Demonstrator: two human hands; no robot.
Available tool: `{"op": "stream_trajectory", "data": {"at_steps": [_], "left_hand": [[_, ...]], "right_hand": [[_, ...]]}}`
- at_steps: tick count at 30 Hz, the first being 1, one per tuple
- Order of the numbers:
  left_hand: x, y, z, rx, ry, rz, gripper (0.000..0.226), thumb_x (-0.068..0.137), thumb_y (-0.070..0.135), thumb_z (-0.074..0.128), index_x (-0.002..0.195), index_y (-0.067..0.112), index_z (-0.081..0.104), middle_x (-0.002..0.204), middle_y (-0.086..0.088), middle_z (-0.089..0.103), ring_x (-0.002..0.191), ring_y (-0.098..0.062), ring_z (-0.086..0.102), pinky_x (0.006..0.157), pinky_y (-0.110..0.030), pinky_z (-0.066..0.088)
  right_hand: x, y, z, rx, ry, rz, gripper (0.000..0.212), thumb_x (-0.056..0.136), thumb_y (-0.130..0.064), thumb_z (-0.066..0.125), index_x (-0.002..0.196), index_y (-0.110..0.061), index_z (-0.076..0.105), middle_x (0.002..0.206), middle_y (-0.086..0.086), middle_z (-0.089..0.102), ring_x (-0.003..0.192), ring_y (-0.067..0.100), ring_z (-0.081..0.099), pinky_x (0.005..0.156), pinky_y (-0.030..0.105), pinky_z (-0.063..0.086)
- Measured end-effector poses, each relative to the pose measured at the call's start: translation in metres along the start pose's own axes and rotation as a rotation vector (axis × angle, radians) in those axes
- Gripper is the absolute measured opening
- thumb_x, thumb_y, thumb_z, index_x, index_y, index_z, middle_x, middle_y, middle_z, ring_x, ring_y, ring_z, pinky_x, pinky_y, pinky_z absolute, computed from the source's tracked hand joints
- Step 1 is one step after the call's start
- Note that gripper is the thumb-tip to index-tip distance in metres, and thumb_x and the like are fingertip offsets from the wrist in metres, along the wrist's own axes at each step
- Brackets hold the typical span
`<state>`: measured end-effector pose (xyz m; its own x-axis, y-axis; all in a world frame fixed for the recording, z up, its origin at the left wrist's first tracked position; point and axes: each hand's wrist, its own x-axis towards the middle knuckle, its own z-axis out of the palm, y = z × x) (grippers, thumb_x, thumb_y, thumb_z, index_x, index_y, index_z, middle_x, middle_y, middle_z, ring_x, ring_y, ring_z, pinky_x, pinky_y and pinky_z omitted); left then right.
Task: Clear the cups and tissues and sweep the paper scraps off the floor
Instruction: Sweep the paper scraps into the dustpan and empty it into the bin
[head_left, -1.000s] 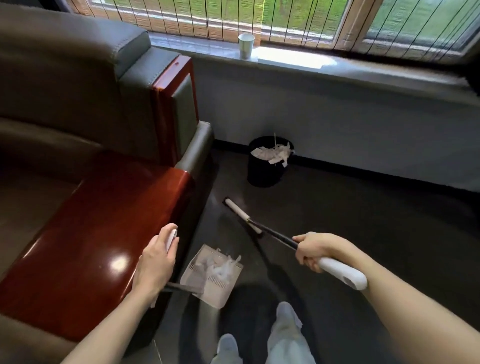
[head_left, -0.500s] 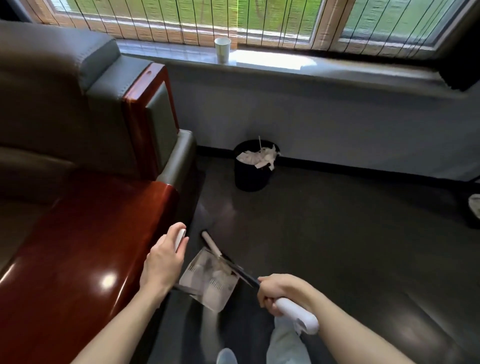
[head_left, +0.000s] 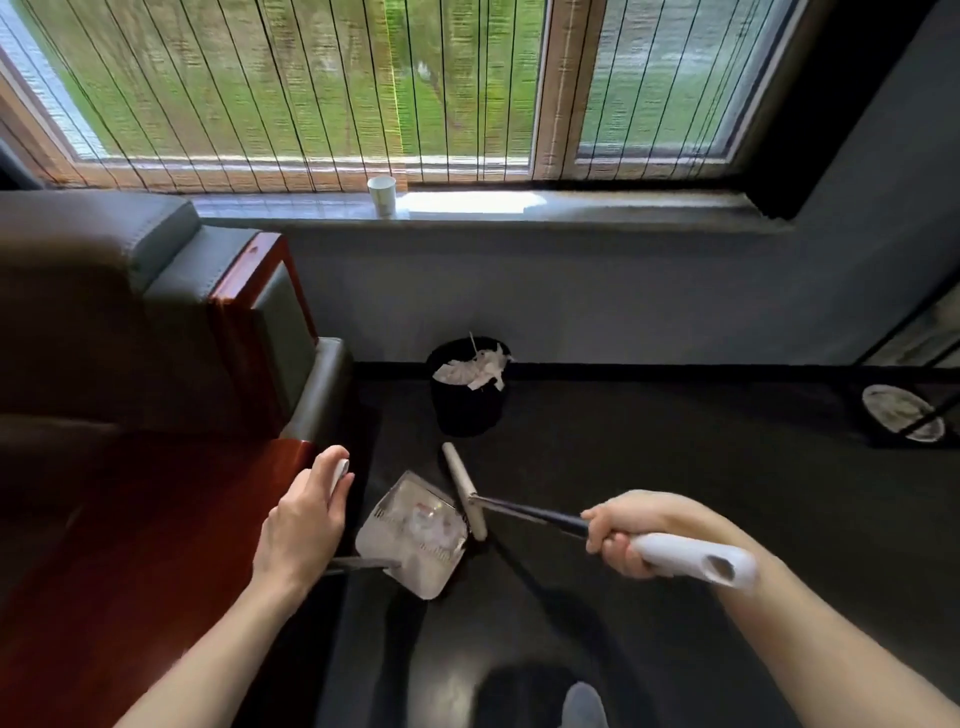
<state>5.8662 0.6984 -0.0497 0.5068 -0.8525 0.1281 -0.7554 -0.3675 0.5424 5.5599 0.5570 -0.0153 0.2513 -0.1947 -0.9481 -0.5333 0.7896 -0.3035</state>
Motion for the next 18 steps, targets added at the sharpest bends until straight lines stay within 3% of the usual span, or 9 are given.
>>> {"op": "stream_trajectory", "data": {"at_steps": [1,3,7,10,18], "left_hand": [[0.002,0.007,-0.005,0.007,0.011,0.026,0.028,0.094,0.03,0.051,0.121,0.021,0.051,0.101,-0.009,0.066,0.083,-0.041,0.065,0.066,-0.052,0.053],[0.006,0.023,-0.014,0.01,0.038,0.072,0.027,0.094,0.03,0.051,0.12,0.024,0.048,0.097,-0.012,0.066,0.081,-0.042,0.065,0.065,-0.054,0.053],[0.017,0.056,-0.029,0.045,0.138,0.153,0.026,0.093,0.028,0.053,0.115,0.032,0.039,0.091,-0.014,0.065,0.073,-0.043,0.065,0.06,-0.054,0.053],[0.027,0.077,-0.038,0.045,0.193,0.141,0.022,0.095,0.033,0.049,0.115,0.034,0.041,0.102,-0.01,0.066,0.079,-0.044,0.064,0.065,-0.051,0.052],[0.057,0.131,-0.069,0.184,0.337,0.266,0.024,0.094,0.034,0.049,0.116,0.027,0.044,0.103,-0.015,0.066,0.081,-0.049,0.063,0.066,-0.057,0.052]], "right_hand": [[-0.009,-0.003,-0.012,0.051,-0.008,-0.003,0.024,0.09,0.004,0.043,0.086,-0.019,0.048,0.046,0.0,0.038,0.03,0.006,0.038,0.027,0.013,0.031],[-0.025,-0.008,-0.03,0.127,-0.018,-0.009,0.022,0.09,0.002,0.044,0.077,-0.015,0.042,0.049,0.0,0.04,0.031,0.006,0.039,0.027,0.013,0.032],[-0.051,-0.023,-0.047,0.228,-0.029,-0.059,0.019,0.091,0.001,0.043,0.075,-0.009,0.042,0.048,0.001,0.042,0.03,0.007,0.041,0.025,0.015,0.032],[-0.066,-0.035,-0.058,0.264,-0.037,-0.125,0.022,0.093,-0.001,0.04,0.072,-0.007,0.041,0.046,0.001,0.041,0.028,0.006,0.039,0.025,0.015,0.032],[-0.106,-0.054,-0.111,0.435,-0.147,-0.219,0.041,0.096,-0.009,0.036,0.056,-0.009,0.043,0.043,0.001,0.039,0.026,0.008,0.039,0.024,0.016,0.032]]}}
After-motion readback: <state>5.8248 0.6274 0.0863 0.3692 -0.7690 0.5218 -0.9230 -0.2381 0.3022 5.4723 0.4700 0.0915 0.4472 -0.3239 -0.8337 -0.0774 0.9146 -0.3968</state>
